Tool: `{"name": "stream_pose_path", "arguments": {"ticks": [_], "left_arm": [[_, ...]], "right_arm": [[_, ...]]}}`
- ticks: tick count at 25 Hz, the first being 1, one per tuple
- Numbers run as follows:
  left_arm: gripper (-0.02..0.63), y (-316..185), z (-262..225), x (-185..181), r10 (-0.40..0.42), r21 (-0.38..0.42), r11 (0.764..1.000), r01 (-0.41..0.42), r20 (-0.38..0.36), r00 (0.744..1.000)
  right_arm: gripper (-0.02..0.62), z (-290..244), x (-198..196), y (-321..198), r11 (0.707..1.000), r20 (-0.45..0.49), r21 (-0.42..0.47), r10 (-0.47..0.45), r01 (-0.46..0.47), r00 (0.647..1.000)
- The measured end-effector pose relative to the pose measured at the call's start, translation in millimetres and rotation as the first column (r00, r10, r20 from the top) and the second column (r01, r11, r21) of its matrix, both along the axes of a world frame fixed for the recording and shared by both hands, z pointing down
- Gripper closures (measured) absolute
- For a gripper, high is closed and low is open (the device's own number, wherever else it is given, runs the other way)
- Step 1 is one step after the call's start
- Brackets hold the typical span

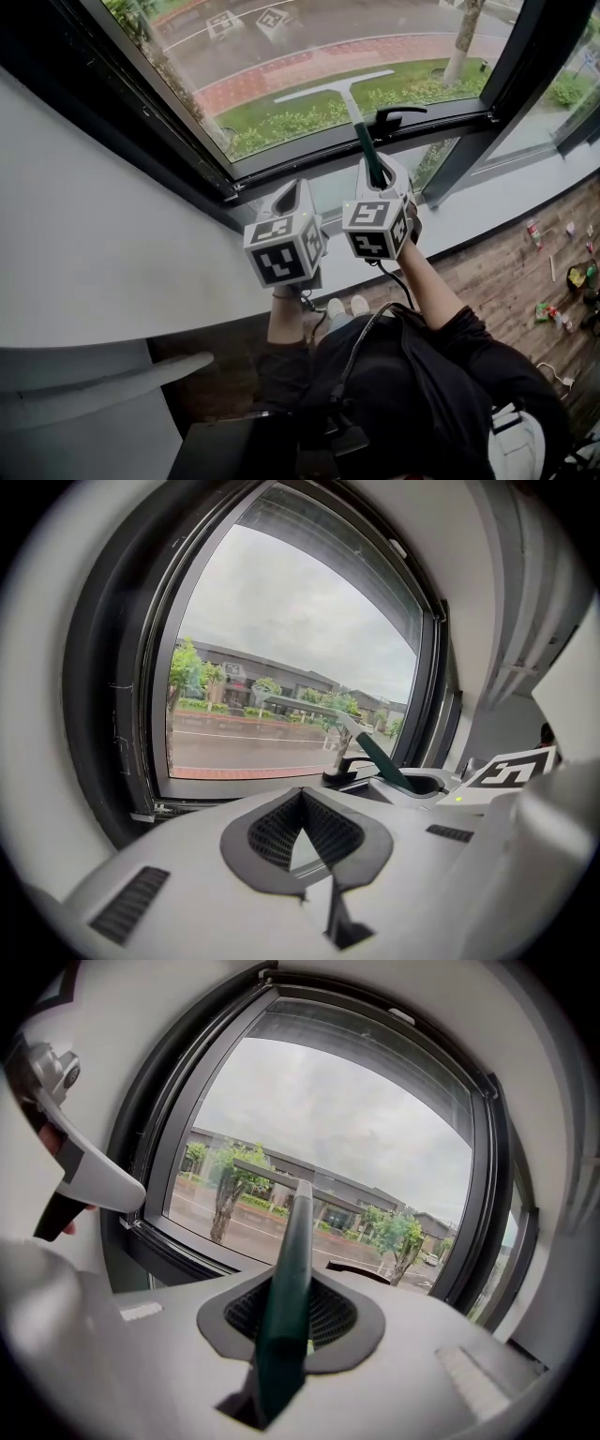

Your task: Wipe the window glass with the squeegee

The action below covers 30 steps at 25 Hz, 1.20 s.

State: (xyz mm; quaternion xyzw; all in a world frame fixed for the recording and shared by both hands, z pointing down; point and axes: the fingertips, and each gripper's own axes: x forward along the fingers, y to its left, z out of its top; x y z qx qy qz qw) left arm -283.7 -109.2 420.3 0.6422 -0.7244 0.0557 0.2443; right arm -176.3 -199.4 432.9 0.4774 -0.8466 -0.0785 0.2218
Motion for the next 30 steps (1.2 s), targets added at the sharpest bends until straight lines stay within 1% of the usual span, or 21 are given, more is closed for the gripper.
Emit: {"name": "stream_pose_path", "arguments": {"ticks": [4,7,11,13,19,24,28,30], "left_arm": [[0.603,0.9,7.7,2.8,0.005,-0.016,1.0,-0.005,-0.012,1.0],[0.603,1.2,11.7,2.9,0.006,-0.026,1.0,-0.006,-0.014,1.0],[0.603,2.1,16.9,2.3,0.005,-0.037,0.999,-0.006,-0.021,1.0],[0.603,2.2,20.0,3.4,0.007,-0.043,0.999,-0.008,-0.024,1.0],[0.603,4.0,26.3,4.7,0.009,-0.056,0.998,-0.011,-0.027,1.0],[0.603,6.7,31.1,3.5,0.006,-0.065,0.998,-0.008,-0.03,1.0],[0.603,8.2,33.1,2.6,0.0,-0.071,0.997,-0.002,-0.032,0.999],[0.603,8.6,34.4,2.1,-0.001,-0.075,0.997,-0.002,-0.032,0.999]], "right_arm": [[0.532,7.7,1.4,0.5,1.0,-0.009,-0.016,0.002,-0.003,1.0],[0.532,10.0,-1.8,6.5,0.998,0.002,-0.065,-0.005,0.005,1.0],[0.532,21.7,0.8,1.6,0.999,-0.029,-0.04,0.002,-0.003,1.0],[0.534,25.8,1.9,1.1,0.999,-0.036,-0.04,0.003,-0.005,0.999],[0.532,35.3,1.3,4.0,0.997,-0.039,-0.083,-0.001,-0.002,0.999],[0.532,43.2,2.7,4.2,0.996,-0.051,-0.091,-0.001,-0.004,0.999],[0.532,48.6,2.7,8.8,0.99,-0.046,-0.143,-0.002,-0.004,0.999],[0.532,53.7,5.1,3.8,0.993,-0.06,-0.121,0.004,-0.011,0.998]]}}
